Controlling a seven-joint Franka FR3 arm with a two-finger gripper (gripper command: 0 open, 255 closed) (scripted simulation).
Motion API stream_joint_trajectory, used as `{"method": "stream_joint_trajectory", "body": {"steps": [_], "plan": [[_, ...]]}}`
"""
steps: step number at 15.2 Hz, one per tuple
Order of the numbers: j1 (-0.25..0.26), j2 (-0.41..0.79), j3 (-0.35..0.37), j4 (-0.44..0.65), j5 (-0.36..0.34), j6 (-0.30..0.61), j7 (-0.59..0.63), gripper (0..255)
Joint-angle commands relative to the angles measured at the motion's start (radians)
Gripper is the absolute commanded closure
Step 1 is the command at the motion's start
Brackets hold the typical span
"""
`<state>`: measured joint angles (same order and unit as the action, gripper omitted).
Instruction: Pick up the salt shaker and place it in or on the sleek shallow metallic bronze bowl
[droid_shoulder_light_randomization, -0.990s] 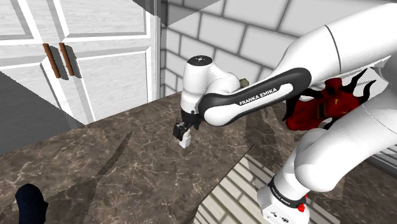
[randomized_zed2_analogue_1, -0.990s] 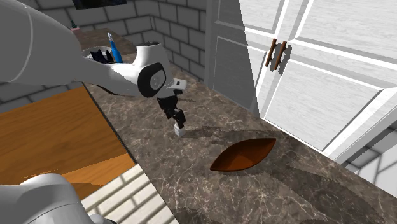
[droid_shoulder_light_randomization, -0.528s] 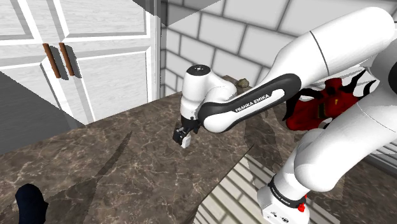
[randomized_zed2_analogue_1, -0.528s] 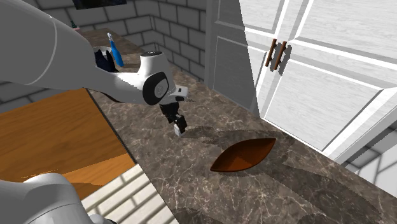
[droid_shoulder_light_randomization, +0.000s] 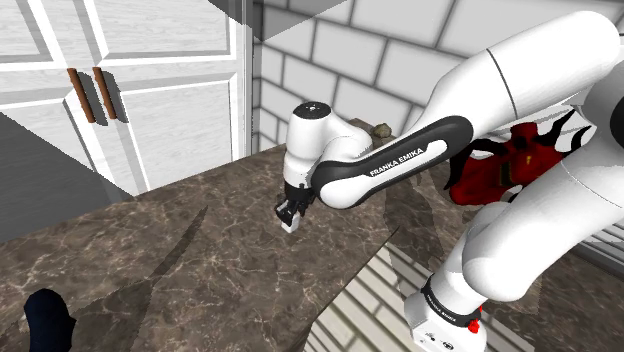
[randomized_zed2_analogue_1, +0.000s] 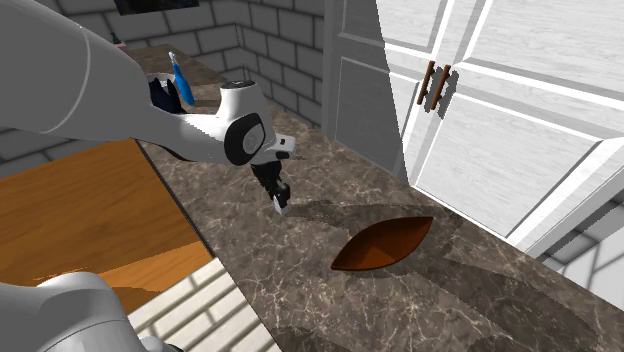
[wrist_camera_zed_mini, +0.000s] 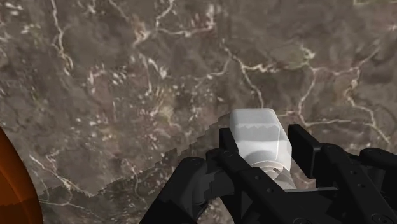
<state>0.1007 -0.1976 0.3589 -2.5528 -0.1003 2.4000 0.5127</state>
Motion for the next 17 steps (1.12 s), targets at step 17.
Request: {"method": "stream_joint_trajectory", "body": {"steps": [17], "plan": [[0.016,-0.093,-0.019,0.061,0.048,-0.148,-0.050,255]]}}
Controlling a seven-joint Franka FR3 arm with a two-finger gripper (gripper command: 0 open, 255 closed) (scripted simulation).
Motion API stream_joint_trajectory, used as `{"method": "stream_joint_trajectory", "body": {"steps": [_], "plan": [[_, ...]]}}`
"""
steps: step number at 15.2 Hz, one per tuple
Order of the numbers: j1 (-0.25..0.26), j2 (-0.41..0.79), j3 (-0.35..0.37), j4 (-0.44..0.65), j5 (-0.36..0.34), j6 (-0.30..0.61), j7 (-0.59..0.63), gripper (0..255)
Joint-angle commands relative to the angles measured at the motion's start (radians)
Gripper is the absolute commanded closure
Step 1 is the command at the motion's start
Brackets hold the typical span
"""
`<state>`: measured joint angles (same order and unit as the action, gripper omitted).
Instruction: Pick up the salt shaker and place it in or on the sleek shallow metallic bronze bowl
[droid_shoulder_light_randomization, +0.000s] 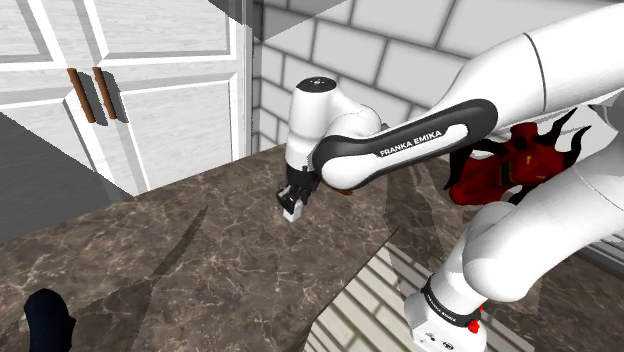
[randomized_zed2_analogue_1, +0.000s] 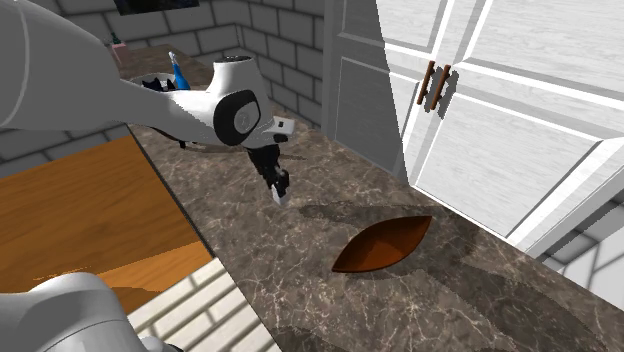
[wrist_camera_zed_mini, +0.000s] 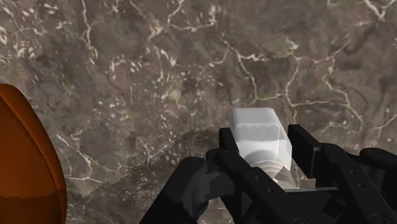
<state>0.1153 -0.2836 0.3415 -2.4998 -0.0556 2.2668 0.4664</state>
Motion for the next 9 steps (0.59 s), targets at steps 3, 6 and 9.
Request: {"method": "stream_joint_trajectory", "body": {"steps": [3,6,9], "plan": [[0.004,-0.030,-0.007,0.031,0.012,-0.059,-0.015,255],[0.006,-0.049,-0.013,0.056,0.019,-0.103,-0.025,255],[0.008,-0.067,-0.018,0.082,0.025,-0.146,-0.034,255]]}}
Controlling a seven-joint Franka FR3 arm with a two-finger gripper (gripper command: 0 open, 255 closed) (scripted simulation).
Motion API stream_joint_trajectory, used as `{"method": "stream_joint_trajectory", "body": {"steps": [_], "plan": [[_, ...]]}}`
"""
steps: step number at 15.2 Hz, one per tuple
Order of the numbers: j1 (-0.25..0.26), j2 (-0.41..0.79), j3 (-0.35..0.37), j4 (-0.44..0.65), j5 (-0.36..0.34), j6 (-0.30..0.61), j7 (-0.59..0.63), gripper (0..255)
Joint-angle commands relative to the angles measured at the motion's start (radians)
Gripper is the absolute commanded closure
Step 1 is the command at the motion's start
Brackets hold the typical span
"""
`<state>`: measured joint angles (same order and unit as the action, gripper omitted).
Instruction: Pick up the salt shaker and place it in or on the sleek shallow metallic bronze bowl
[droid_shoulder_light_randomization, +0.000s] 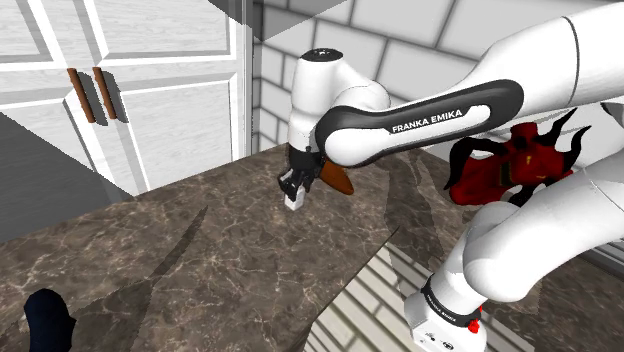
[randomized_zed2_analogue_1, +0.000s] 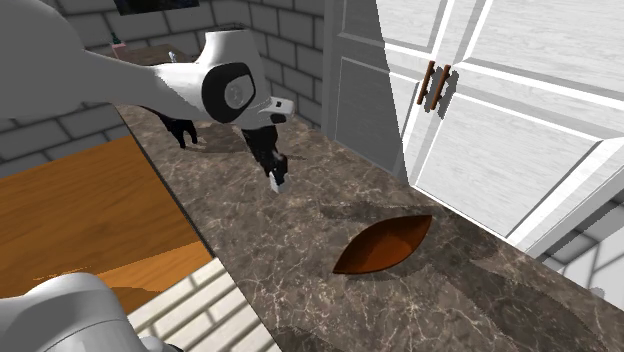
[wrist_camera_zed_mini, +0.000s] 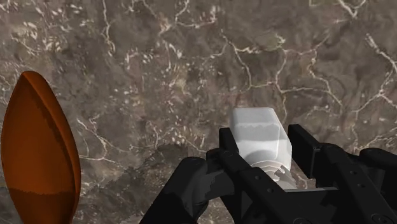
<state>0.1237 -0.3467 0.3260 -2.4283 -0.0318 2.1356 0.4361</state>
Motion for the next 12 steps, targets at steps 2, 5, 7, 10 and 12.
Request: {"method": "stream_joint_trajectory", "body": {"steps": [2,5,7,10,12], "plan": [[0.001,-0.014,-0.005,0.030,0.004,-0.043,-0.009,255],[0.001,-0.023,-0.008,0.049,0.006,-0.072,-0.014,255],[-0.020,-0.023,-0.044,0.047,-0.005,-0.065,-0.064,255],[-0.053,-0.014,-0.097,0.052,-0.024,-0.056,-0.136,255],[-0.075,-0.003,-0.131,0.062,-0.037,-0.050,-0.184,255]]}}
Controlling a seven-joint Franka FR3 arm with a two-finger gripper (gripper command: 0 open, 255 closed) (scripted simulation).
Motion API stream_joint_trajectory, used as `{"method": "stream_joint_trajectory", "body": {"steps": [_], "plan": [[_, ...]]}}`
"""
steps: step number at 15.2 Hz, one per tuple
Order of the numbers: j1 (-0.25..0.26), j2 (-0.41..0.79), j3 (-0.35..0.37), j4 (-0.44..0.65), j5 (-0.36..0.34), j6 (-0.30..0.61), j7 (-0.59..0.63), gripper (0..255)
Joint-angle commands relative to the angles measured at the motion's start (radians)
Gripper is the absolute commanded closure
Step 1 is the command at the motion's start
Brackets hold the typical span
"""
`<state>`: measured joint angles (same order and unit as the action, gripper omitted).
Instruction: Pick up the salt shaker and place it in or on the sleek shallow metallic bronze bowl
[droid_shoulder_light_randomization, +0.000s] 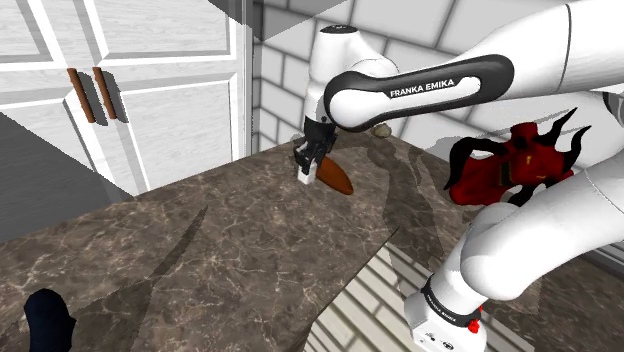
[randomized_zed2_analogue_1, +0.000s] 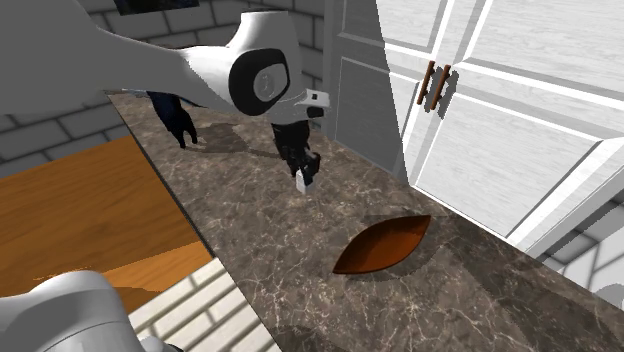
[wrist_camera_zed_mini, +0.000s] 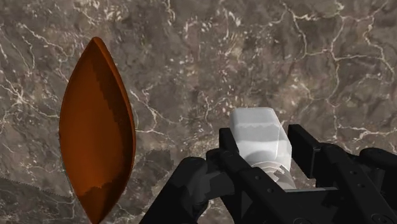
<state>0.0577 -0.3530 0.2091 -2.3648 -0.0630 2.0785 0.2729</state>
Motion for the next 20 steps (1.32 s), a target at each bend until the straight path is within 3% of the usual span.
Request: {"method": "stream_joint_trajectory", "body": {"steps": [1,9,16,20], "plan": [[-0.020,0.011,-0.031,0.005,-0.011,0.010,-0.044,255],[-0.103,0.105,-0.156,0.097,-0.048,0.029,-0.228,255],[-0.173,0.241,-0.257,0.250,-0.050,0.029,-0.398,255],[-0.174,0.257,-0.257,0.213,-0.053,0.082,-0.393,255]]}}
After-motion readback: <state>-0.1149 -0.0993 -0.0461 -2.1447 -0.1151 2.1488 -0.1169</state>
